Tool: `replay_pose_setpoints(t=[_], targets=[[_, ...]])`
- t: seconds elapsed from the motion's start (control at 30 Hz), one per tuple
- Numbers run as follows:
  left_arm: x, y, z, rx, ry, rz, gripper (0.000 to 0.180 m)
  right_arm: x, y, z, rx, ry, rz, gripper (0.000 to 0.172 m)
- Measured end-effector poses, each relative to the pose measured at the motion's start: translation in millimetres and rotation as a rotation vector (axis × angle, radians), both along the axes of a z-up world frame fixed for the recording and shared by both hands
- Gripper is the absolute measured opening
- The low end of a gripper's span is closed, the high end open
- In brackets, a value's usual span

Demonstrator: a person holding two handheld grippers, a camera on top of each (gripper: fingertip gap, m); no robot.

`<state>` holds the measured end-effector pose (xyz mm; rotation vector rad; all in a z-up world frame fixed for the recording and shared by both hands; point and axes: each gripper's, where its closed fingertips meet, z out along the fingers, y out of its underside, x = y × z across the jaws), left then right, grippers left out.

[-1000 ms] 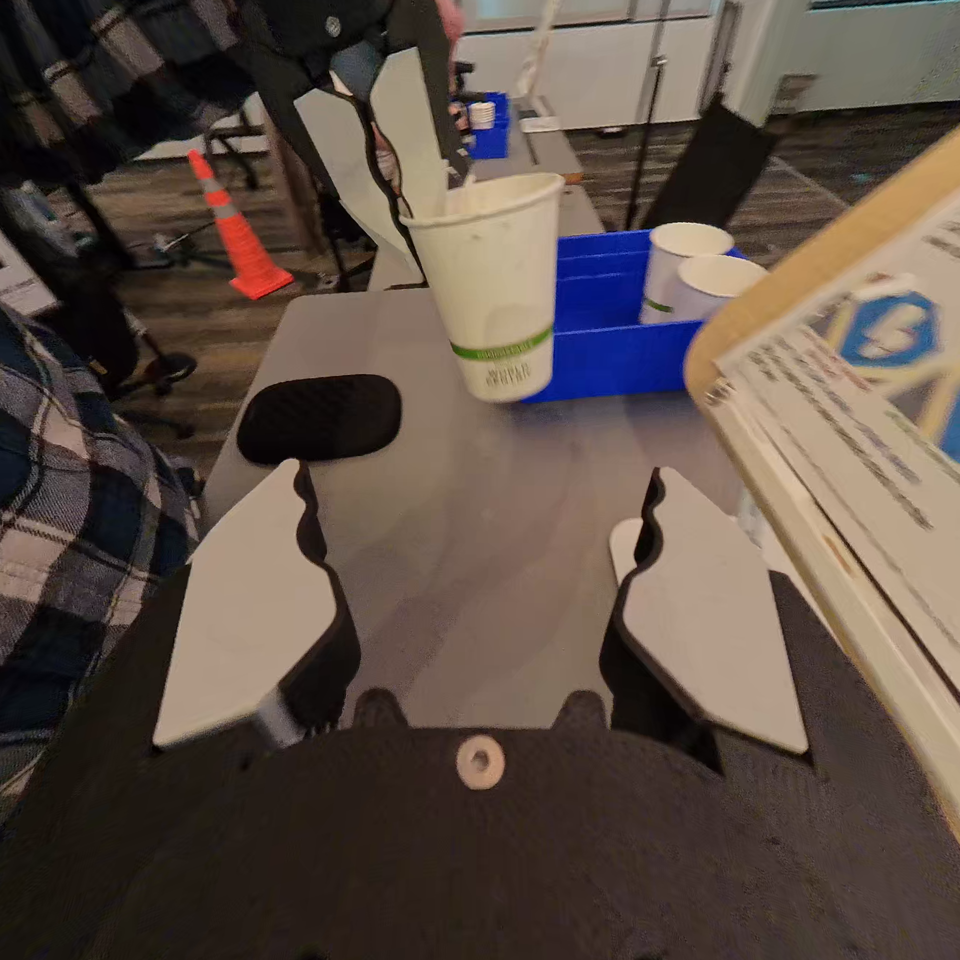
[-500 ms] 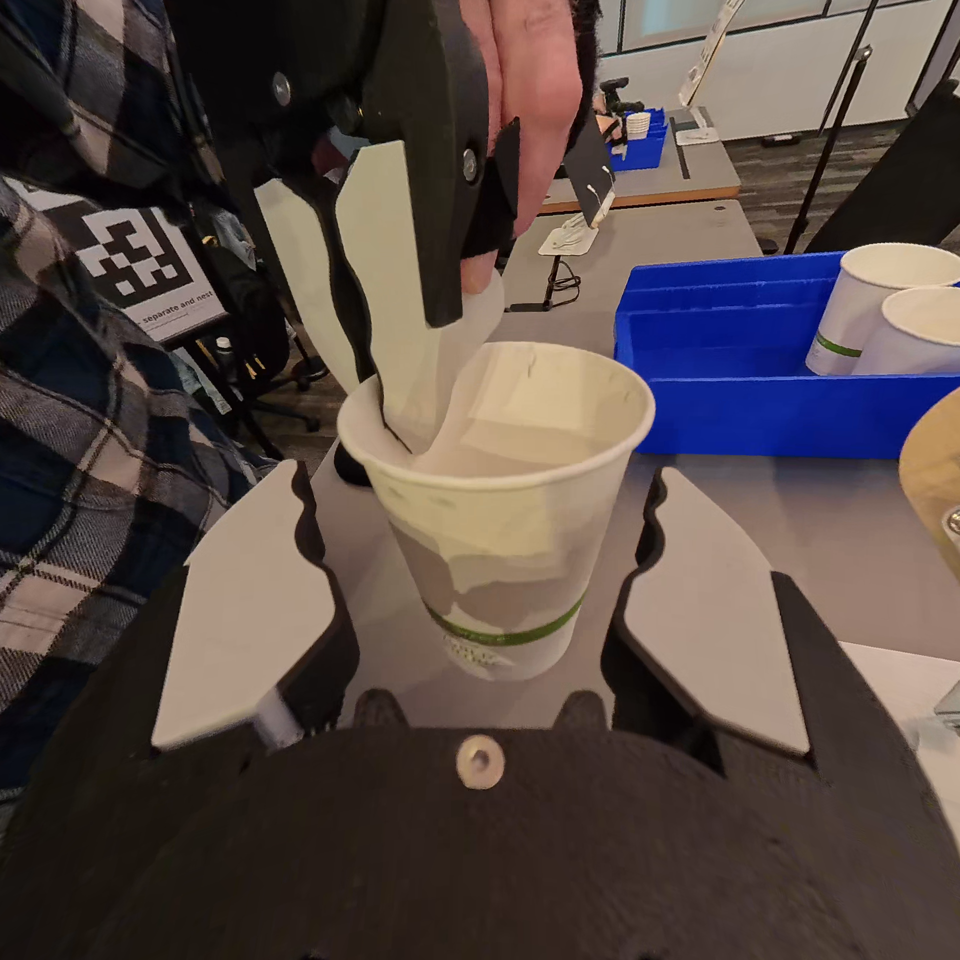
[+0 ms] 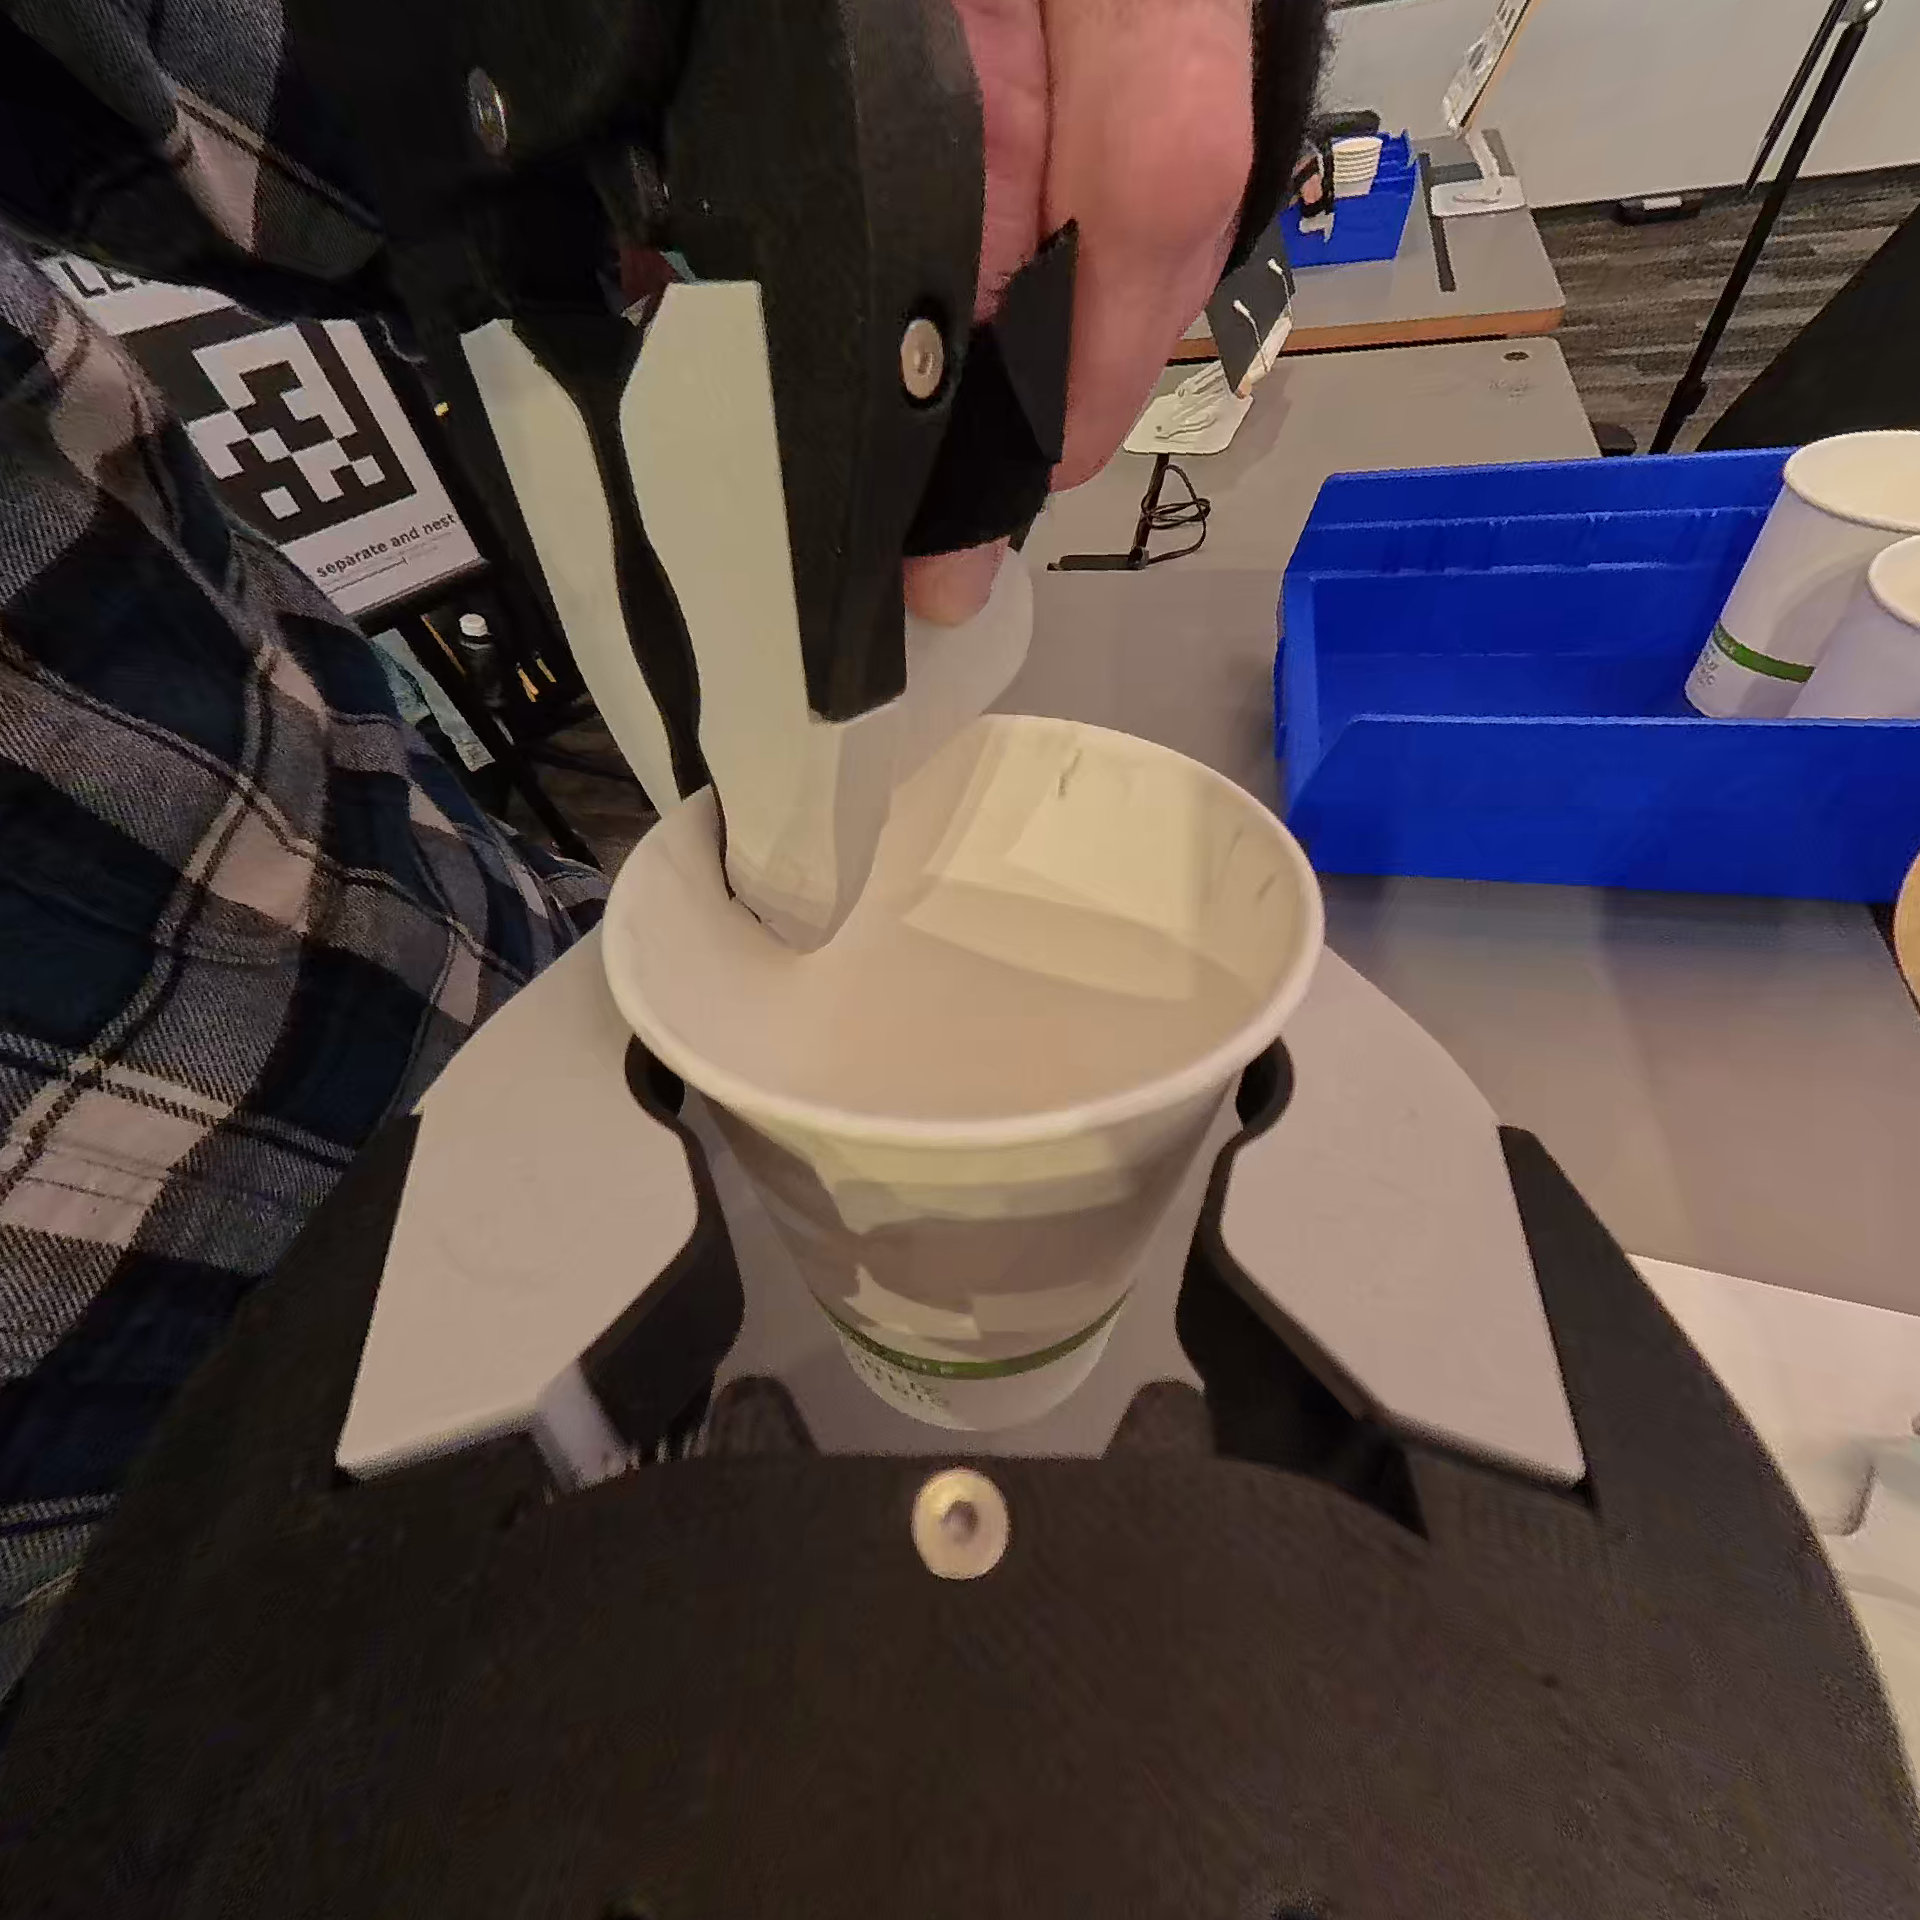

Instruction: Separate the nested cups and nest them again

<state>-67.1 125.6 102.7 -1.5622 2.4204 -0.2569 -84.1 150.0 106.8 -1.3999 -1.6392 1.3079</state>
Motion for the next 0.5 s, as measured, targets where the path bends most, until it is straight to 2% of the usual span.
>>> replay_pose_setpoints(t=[0.03, 0.3, 0.33, 0.47, 0.5], targets=[[0, 0, 0, -0.001, 0.003, -0.002, 0.000, 0, 0, -1, 0.002, -0.004, 0.001, 0.107], [4, 0, 2, 0.001, -0.016, 0.008, 0.002, 3, 1, 3, -0.037, 0.022, 0.003, 0.103], [5, 0, 3, -0.001, -0.021, 0.012, 0.005, 3, 2, 4, -0.043, 0.029, -0.001, 0.103], [8, 11, 15, 0.029, -0.067, 0.073, 0.039, 9, 6, 4, -0.057, 0.038, -0.030, 0.102], [7, 15, 20, 0.038, -0.085, 0.091, 0.041, 13, 8, 4, -0.064, 0.044, -0.040, 0.102]])
